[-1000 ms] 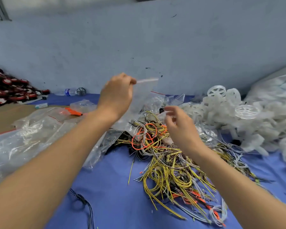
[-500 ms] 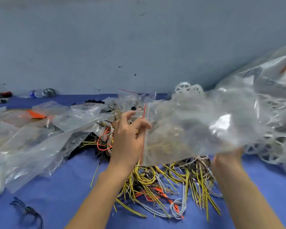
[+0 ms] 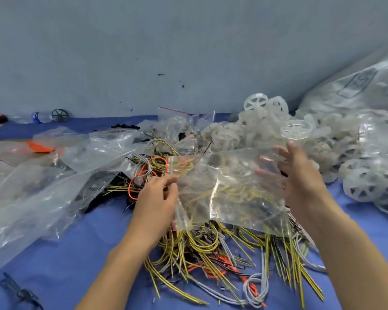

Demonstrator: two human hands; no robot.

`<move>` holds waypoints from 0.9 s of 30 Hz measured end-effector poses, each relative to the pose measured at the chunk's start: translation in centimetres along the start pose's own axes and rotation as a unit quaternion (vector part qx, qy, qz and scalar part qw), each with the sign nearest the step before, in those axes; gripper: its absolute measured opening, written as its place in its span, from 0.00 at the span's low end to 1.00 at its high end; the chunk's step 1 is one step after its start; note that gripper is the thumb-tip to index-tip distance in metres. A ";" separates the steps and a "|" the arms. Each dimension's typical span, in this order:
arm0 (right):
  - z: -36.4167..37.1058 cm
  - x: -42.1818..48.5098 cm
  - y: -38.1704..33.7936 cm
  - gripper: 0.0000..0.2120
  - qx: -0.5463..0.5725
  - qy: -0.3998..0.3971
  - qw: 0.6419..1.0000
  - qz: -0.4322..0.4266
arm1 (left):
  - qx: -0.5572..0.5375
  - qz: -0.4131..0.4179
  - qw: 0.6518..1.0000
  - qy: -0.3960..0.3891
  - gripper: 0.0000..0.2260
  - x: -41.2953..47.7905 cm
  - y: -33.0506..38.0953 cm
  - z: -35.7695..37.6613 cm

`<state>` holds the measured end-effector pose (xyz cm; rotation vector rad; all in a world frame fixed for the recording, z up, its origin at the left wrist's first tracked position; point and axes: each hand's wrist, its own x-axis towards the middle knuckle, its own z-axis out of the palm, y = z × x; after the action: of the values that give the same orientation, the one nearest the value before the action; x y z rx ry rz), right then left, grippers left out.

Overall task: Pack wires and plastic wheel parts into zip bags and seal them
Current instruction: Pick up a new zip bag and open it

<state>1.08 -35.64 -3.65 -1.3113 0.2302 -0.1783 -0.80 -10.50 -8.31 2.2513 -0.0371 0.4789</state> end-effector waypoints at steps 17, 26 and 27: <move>-2.8 0.8 2.9 0.16 -0.442 0.149 0.857 -0.216 | -0.103 -0.011 0.992 0.078 0.11 0.0 2.1 1.7; -2.4 0.0 1.1 0.12 -0.477 0.224 0.784 -0.330 | -0.209 -0.090 0.971 -0.074 0.12 -1.8 4.5 5.1; -1.6 -0.3 1.2 0.08 -0.464 0.172 0.802 -0.335 | -0.214 -0.097 0.969 -0.069 0.12 -1.8 4.6 5.1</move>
<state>0.33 -36.80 -5.16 -2.3140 0.1468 -1.0186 -1.61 -17.59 -8.65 1.8353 0.0082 0.1849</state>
